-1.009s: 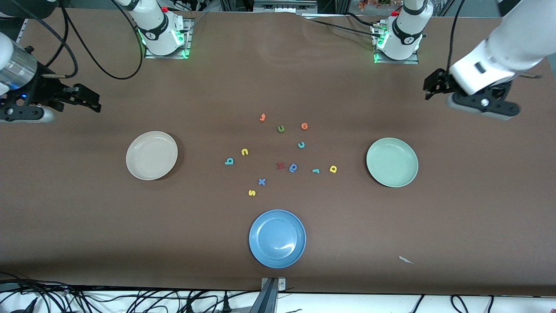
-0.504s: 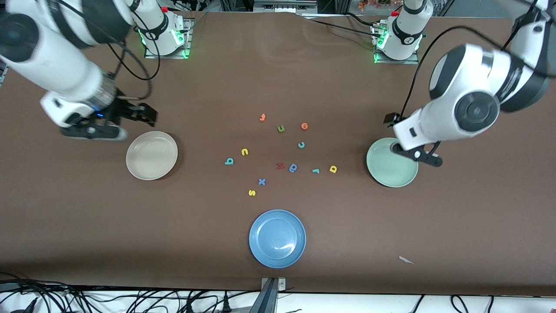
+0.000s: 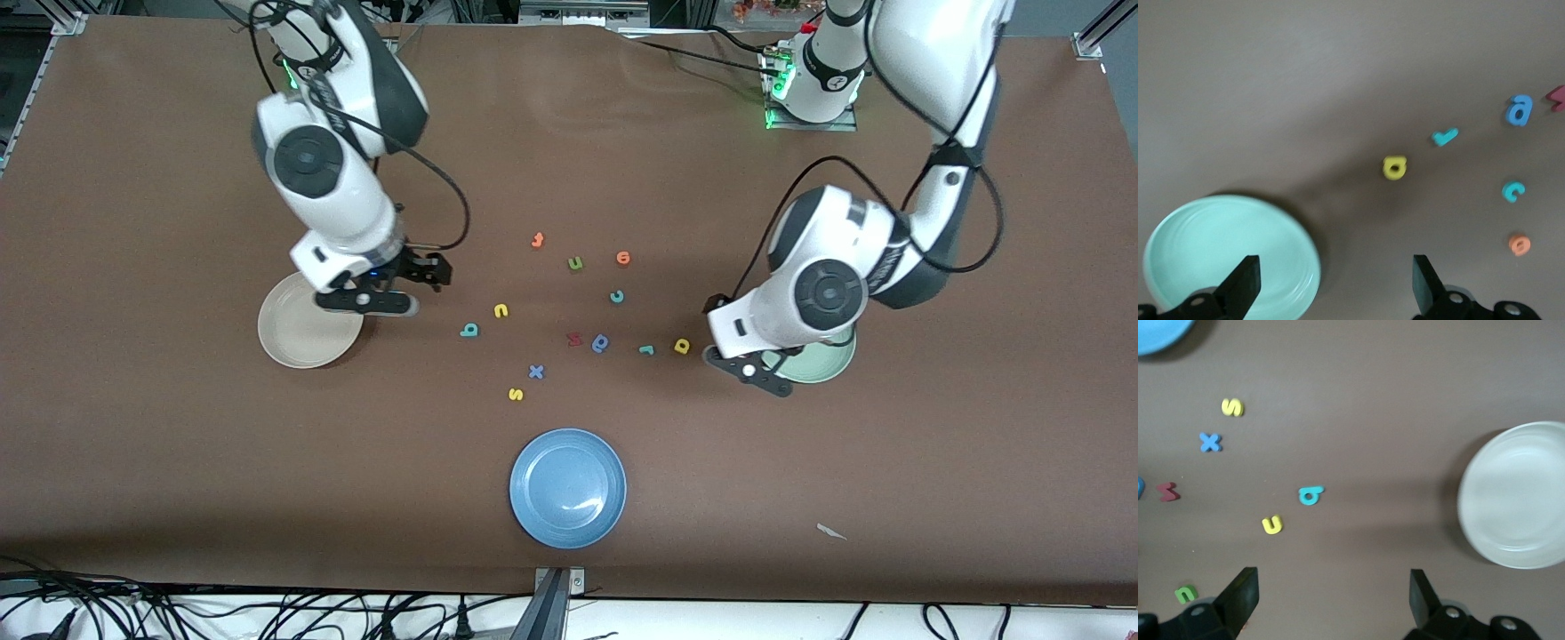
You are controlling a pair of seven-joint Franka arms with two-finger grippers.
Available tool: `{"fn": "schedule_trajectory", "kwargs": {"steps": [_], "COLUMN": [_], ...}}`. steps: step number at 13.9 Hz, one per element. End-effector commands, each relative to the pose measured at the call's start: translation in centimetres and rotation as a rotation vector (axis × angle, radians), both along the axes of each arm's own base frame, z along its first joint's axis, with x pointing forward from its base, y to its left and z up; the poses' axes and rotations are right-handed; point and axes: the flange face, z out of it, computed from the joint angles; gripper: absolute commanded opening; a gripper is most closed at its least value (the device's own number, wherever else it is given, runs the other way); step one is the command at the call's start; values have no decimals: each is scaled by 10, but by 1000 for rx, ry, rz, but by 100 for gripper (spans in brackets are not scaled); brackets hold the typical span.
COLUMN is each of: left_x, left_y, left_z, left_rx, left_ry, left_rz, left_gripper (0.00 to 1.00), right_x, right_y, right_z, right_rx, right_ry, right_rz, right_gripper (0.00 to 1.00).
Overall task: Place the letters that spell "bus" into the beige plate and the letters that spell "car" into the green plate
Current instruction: 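Reach the left gripper to yellow a while the right gripper reaches yellow u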
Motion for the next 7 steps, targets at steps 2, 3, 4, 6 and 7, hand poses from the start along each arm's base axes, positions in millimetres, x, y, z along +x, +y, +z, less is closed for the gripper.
{"fn": "schedule_trajectory", "kwargs": {"steps": [2,3,4,6,7], "left_x": [-17,-25,-28,-35,-39], "left_y": [-14,-21,-19,-21,-22], "left_z": [-43,-50,-58,-74,-81], "left_rx": [-34,-37,-34,-50,-55], "left_ry": [-56,-55,-55,-90,-102], "left_rz": [-38,-51,-52,-56,-61], "left_gripper": [100,100,100,99,99], "right_x": [-7,-9,-14,-11,-10], "right_y": [42,45,55,60,66], "right_z": [-63,-84,-97,-122,-135], "right_rx": [6,-7,-9,-17,-13], "right_ry": [-16,5,10,35,50], "right_rz": [36,47,71,101,105], "right_gripper": [100,100,100,100,100]}}
